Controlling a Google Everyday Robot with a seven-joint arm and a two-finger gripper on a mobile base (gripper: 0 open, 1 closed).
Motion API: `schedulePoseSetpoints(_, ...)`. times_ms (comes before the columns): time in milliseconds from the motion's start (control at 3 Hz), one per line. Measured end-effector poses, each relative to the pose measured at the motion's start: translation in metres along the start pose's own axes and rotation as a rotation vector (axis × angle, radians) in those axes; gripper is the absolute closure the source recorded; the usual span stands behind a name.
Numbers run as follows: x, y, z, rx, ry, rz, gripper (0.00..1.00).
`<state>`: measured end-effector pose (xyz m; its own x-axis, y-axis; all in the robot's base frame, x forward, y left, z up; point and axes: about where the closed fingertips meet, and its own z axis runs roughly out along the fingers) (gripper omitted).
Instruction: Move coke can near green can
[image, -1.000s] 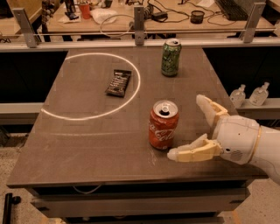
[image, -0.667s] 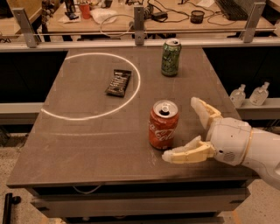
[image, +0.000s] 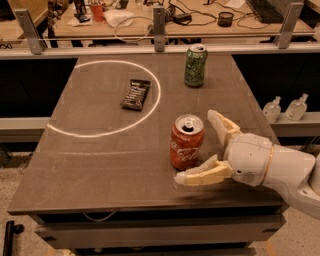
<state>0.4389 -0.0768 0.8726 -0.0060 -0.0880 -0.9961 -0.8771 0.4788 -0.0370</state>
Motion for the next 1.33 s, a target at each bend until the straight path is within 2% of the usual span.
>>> schedulePoseSetpoints(333, 0.0030, 0.0021, 0.0084, -0.017, -0.007, -0.013, 0.18)
schedulePoseSetpoints(1000, 0.0005, 0.0020, 0.0148, -0.034, -0.018, -0.040, 0.64)
schedulePoseSetpoints(1333, -0.0050, -0.0068, 0.0126, -0.011, -0.030, -0.055, 0.87)
